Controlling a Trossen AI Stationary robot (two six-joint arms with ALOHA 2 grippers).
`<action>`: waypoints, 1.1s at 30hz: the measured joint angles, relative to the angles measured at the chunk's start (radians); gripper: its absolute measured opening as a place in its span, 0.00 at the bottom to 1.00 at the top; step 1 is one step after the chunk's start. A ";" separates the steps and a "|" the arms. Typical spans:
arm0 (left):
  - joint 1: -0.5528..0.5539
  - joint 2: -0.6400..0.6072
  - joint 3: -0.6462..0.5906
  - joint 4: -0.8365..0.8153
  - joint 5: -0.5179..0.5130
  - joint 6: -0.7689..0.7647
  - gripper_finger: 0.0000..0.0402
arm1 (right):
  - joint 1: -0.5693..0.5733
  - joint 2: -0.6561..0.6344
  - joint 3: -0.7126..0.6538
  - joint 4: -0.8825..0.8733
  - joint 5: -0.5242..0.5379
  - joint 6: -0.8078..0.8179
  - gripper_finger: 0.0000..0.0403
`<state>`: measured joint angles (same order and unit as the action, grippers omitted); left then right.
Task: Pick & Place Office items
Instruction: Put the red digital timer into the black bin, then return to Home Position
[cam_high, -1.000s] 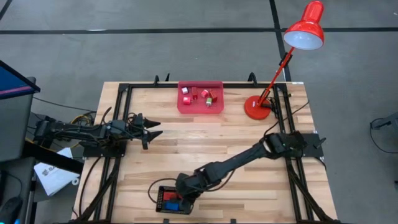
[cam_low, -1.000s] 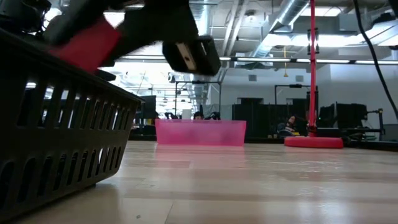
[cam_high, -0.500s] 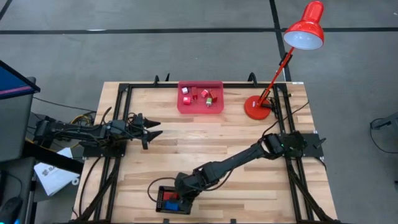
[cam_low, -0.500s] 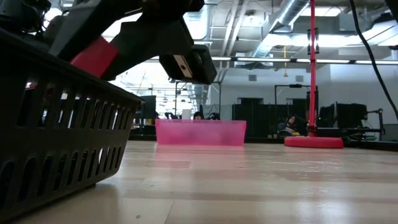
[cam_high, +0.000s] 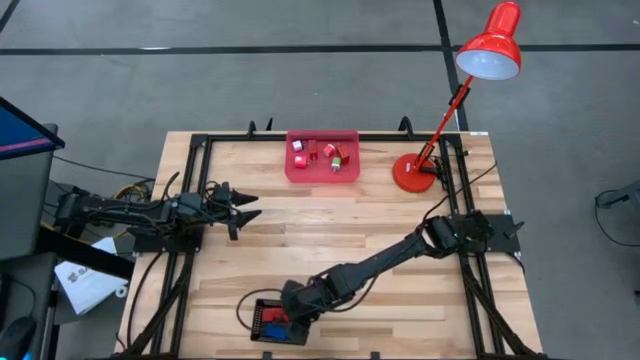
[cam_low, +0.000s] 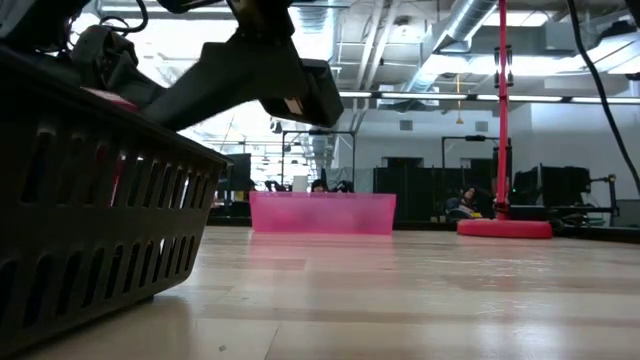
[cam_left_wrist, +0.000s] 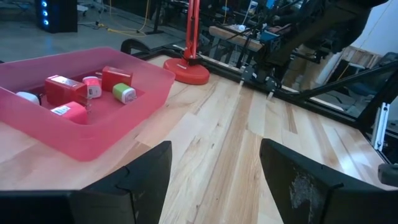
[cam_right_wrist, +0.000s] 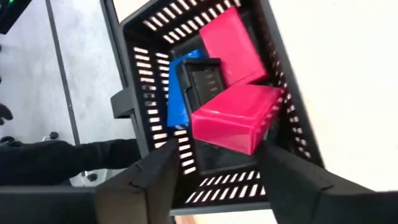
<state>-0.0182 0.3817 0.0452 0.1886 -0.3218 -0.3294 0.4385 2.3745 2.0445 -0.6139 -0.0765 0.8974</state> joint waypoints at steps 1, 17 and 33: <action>0.000 0.000 0.000 0.000 0.000 0.000 0.60 | 0.000 0.000 0.000 -0.001 0.002 -0.002 0.51; 0.000 0.000 0.000 0.006 0.003 0.000 0.60 | 0.102 -0.404 -0.294 -0.234 0.415 -0.117 0.53; 0.000 0.000 0.000 0.008 -0.002 0.000 0.60 | -0.076 -1.025 -1.197 0.503 0.254 -0.227 0.52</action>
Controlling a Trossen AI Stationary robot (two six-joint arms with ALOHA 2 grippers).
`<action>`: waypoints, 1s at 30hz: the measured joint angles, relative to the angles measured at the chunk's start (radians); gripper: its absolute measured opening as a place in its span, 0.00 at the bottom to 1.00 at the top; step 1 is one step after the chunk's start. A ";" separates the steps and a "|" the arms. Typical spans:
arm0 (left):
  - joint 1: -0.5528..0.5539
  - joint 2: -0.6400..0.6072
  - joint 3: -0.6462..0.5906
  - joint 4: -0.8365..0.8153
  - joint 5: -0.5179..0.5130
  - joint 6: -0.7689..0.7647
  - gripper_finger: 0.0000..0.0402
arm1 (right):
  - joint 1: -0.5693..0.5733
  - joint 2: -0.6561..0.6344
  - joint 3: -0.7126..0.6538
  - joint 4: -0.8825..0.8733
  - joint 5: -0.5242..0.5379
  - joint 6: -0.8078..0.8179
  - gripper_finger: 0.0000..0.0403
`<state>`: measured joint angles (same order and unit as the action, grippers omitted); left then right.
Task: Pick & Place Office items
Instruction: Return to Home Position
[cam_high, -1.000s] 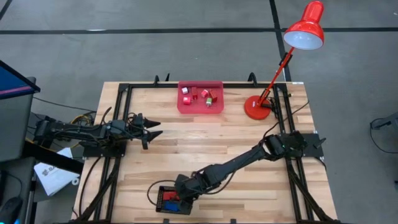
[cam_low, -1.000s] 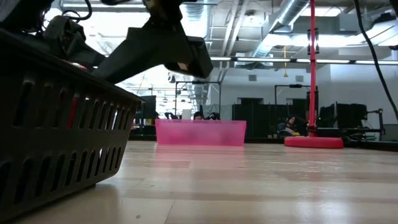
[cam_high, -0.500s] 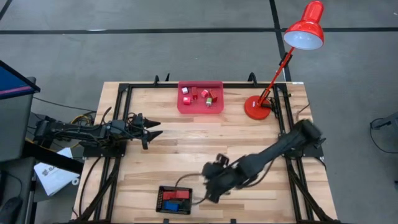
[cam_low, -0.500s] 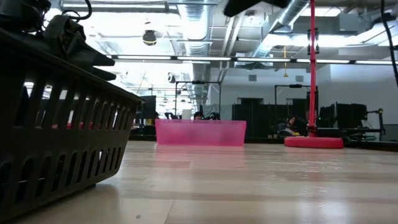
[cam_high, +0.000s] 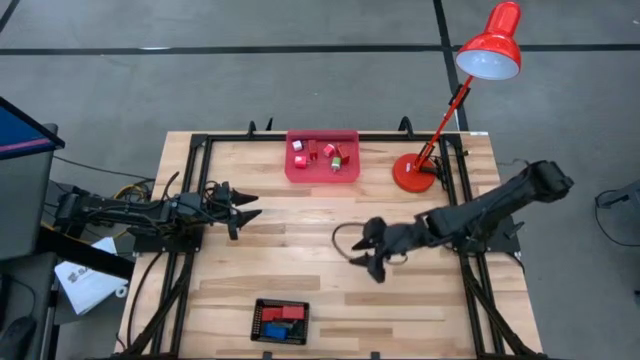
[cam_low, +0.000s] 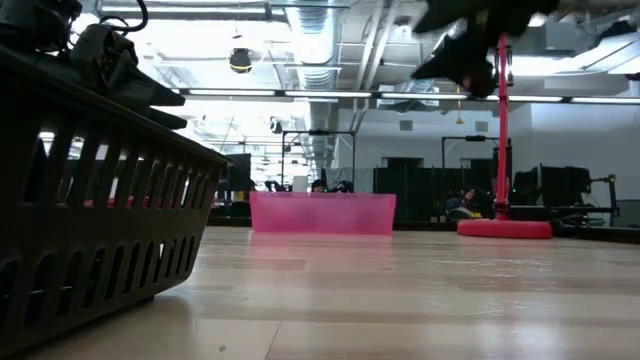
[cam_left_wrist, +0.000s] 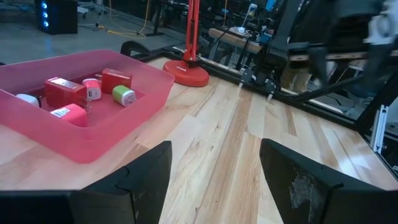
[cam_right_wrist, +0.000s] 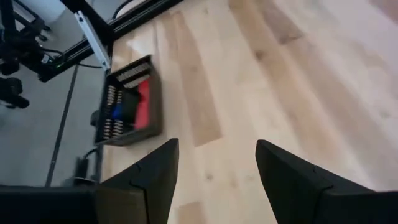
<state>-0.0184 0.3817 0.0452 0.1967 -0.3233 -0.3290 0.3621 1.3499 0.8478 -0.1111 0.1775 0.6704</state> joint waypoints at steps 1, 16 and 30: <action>0.000 0.000 0.000 0.000 0.000 0.000 0.60 | -0.019 -0.018 -0.037 0.029 -0.018 -0.023 0.52; 0.000 0.000 0.000 0.006 0.001 0.000 0.60 | -0.204 -0.624 -0.603 0.277 -0.101 -0.256 0.52; 0.000 0.000 0.000 0.007 0.005 0.000 0.60 | -0.205 -1.138 -0.793 0.000 -0.130 -0.315 0.52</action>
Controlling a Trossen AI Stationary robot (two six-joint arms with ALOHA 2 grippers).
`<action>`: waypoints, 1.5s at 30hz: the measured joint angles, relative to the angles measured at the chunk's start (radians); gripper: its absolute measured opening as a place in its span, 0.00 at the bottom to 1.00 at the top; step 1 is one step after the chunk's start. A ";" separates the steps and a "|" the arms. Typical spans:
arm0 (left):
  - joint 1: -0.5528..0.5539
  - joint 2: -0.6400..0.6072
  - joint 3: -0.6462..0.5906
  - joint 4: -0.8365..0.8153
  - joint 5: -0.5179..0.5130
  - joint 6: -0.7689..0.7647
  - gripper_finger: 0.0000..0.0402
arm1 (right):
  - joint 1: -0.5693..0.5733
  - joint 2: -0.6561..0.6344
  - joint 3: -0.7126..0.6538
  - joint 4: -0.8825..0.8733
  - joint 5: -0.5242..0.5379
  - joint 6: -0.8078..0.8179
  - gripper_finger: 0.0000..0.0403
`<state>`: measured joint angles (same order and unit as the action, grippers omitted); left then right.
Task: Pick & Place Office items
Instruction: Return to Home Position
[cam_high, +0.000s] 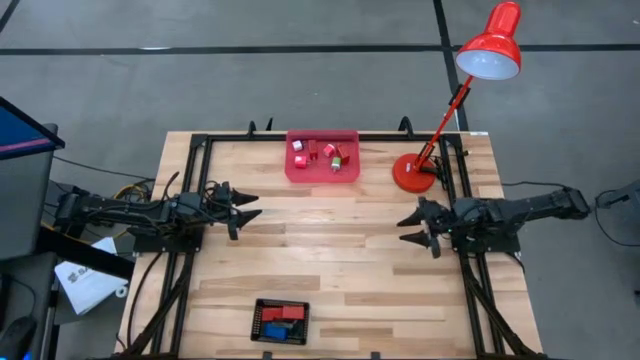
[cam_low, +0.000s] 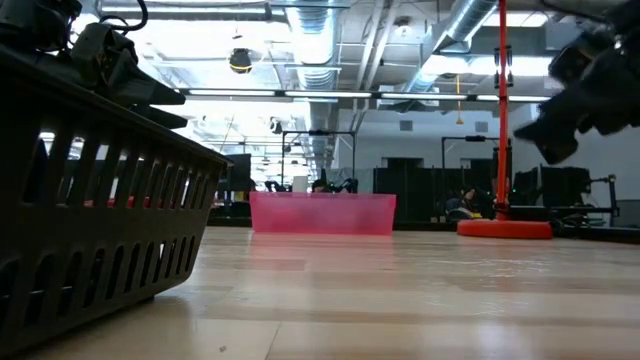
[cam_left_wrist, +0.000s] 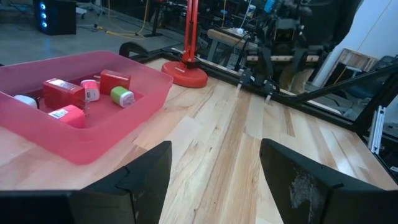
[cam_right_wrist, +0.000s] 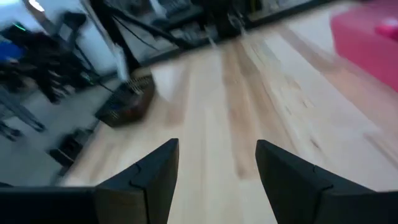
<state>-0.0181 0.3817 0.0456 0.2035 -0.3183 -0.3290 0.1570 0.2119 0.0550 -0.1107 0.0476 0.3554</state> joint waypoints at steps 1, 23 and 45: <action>0.000 0.000 0.000 -0.001 0.000 0.000 0.60 | 0.006 -0.019 -0.005 0.015 -0.010 0.004 0.52; -0.001 0.000 0.000 0.007 -0.005 0.000 0.60 | -0.009 -0.200 -0.037 0.096 -0.048 0.116 0.52; -0.001 0.000 0.000 0.007 -0.003 0.000 0.60 | -0.009 -0.200 -0.037 0.096 -0.048 0.116 0.52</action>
